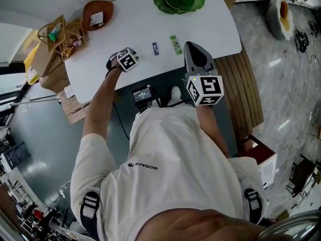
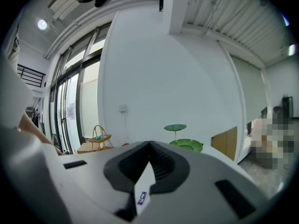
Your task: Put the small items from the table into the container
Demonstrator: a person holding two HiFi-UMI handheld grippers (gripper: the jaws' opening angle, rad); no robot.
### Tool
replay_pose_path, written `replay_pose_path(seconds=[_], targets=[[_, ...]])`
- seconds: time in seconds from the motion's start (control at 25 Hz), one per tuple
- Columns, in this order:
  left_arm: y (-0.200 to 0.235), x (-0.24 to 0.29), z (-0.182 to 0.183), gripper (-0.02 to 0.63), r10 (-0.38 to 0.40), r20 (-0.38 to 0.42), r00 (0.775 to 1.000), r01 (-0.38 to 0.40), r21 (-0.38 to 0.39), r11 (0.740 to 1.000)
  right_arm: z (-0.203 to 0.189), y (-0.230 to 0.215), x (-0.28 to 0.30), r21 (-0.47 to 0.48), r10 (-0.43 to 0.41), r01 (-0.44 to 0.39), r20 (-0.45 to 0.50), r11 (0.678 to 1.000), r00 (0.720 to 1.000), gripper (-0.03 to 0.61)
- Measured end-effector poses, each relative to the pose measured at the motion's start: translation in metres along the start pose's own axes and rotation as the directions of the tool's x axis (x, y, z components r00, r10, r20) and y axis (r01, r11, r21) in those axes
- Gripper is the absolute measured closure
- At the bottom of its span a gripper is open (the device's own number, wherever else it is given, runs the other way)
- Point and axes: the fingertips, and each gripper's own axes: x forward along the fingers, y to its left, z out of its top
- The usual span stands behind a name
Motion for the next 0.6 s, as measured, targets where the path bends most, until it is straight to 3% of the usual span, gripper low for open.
replay_pose_path(seconds=[0.2,0.6], targets=[[0.009,-0.011,0.021,0.515,0.017,0.082,0.997,-0.012,-0.063,0.998,0.002,-0.001,0.001,-0.001,0.0,0.0,0.01,1.0,1.0,0.571],[0.019,-0.042,0.078,0.515,0.065,0.217,0.974,-0.046,-0.092,0.995,0.008,-0.004,-0.003,-0.007,-0.014,0.014,0.022,1.0,1.0,0.571]])
